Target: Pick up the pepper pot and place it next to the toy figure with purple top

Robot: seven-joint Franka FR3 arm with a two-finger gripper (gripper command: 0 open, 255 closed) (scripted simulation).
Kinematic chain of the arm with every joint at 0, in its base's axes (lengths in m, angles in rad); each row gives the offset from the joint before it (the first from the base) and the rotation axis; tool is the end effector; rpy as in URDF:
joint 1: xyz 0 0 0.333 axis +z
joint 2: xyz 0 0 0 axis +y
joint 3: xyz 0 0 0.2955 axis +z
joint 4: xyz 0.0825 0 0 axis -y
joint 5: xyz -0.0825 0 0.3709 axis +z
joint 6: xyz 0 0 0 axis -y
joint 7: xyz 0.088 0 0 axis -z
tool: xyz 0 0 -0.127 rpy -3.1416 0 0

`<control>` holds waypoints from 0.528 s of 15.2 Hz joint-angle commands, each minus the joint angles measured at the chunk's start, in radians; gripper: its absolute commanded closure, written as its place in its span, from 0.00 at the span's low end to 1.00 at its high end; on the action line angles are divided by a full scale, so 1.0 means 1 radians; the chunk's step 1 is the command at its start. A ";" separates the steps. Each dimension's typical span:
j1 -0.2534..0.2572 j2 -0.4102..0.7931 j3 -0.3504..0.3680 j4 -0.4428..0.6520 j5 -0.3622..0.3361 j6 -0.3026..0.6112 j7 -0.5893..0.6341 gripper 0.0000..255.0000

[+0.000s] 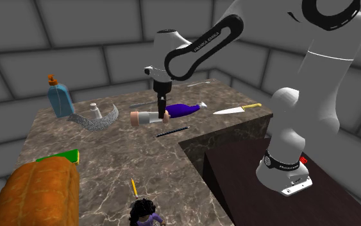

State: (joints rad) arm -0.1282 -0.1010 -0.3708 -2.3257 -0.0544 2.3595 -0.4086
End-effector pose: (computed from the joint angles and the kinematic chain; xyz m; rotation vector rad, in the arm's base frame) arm 0.4395 -0.2412 0.3577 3.0754 -0.0844 0.1752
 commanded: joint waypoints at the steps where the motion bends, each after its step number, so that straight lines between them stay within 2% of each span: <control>1: -0.003 0.078 -0.016 0.049 0.037 0.046 -0.038 0.00; 4: -0.020 0.185 -0.031 0.125 0.102 0.098 -0.104 0.00; 8: -0.028 0.230 -0.026 0.130 0.132 0.136 -0.126 0.00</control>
State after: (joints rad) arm -0.1554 0.1151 -0.3983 -2.1973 0.0688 2.4836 -0.5293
